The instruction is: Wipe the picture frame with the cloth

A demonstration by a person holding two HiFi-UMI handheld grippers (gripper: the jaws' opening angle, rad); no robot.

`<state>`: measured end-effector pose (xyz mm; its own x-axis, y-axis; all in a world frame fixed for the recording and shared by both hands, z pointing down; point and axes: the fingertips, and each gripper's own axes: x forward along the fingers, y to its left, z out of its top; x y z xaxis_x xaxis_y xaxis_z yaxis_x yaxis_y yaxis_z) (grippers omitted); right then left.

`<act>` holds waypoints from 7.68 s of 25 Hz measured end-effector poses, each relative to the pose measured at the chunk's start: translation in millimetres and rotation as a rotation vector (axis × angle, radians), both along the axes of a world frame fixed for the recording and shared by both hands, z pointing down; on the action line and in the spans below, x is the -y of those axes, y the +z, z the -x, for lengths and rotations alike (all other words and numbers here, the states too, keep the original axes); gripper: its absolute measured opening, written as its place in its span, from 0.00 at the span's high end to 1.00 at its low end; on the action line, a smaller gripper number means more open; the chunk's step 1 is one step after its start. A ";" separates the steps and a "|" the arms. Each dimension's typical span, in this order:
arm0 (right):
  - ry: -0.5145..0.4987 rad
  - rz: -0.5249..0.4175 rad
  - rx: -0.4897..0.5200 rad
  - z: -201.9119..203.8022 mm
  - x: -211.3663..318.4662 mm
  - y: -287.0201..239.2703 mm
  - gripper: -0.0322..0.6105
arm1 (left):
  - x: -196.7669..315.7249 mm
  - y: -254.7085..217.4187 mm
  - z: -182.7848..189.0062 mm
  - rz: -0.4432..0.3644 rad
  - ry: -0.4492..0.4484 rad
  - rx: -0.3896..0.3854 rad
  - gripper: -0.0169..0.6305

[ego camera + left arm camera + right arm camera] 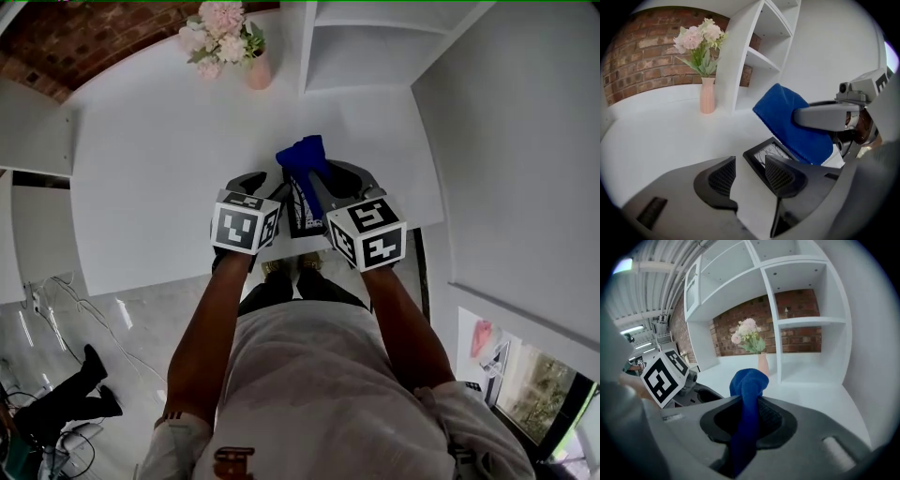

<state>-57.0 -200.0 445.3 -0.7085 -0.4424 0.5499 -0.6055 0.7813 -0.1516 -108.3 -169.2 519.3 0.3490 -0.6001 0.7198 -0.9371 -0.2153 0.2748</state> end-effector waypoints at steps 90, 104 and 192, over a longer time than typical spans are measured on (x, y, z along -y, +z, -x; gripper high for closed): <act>-0.042 0.140 -0.290 -34.8 -76.0 44.8 0.83 | -11.8 32.4 -11.6 0.049 0.115 0.001 0.63; -0.150 0.208 -0.351 -18.1 -108.5 89.1 0.83 | -13.4 30.9 -15.4 0.039 0.112 -0.002 0.63; -0.017 -0.578 0.507 -26.2 -31.1 -219.3 0.84 | -14.0 -292.1 -23.0 -0.947 0.078 -0.181 0.97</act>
